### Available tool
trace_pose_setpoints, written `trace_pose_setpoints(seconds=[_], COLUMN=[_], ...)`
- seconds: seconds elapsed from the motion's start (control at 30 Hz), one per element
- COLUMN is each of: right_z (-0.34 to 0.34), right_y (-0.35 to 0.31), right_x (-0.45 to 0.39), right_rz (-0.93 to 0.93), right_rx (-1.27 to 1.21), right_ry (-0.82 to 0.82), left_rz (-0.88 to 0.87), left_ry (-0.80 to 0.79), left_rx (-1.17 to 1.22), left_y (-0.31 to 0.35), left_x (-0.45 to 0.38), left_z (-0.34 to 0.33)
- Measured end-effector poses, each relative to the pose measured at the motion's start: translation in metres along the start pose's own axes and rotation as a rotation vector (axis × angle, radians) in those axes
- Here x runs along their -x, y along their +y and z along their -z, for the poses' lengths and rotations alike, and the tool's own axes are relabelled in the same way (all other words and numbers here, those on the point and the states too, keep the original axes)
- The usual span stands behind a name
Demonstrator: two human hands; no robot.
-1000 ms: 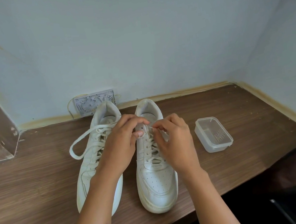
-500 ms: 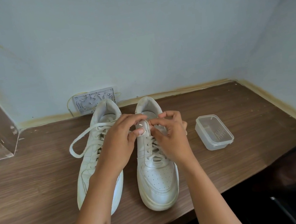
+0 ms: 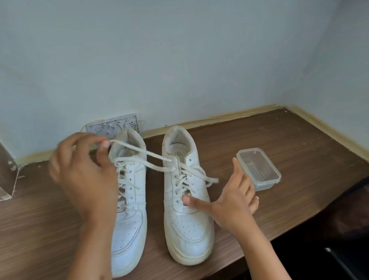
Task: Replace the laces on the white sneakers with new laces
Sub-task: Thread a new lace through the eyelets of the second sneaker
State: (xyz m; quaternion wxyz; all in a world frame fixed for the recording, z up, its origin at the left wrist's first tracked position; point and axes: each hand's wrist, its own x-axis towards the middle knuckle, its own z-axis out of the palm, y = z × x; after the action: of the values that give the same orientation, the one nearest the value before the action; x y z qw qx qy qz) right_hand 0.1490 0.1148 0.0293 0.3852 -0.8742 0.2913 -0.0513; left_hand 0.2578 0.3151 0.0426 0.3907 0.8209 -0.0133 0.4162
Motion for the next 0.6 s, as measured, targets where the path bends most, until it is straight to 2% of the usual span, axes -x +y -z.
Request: trace_pose_setpoints(seconds=[0.07,0.23,0.33,0.43,0.53,0.6], right_z=[0.000,-0.002,-0.002,-0.002,-0.002,-0.001], right_y=[0.000,0.000,0.001,0.002,0.002,0.002], right_x=[-0.001,-0.002,-0.003,-0.003,-0.003,-0.003], right_rz=[-0.023,-0.055,-0.058,-0.056,-0.053,-0.053], right_rx=[0.004,0.015,0.016,0.015,0.025,0.033], right_ry=[-0.021,-0.047,-0.059,-0.073,-0.083,-0.088], left_rz=[0.053,-0.350,-0.391,-0.295,-0.009,0.126], left_ry=[-0.073,-0.318,-0.360,-0.201,-0.019,-0.006], left_rx=[-0.049,0.000,-0.011,-0.041,-0.077,-0.108], left_y=[-0.006,0.015,0.028,0.022,0.003,-0.008], left_x=[-0.001,0.016,0.031,0.025,0.007,-0.003], left_z=[0.002,-0.020,-0.029,-0.023,-0.006,0.004])
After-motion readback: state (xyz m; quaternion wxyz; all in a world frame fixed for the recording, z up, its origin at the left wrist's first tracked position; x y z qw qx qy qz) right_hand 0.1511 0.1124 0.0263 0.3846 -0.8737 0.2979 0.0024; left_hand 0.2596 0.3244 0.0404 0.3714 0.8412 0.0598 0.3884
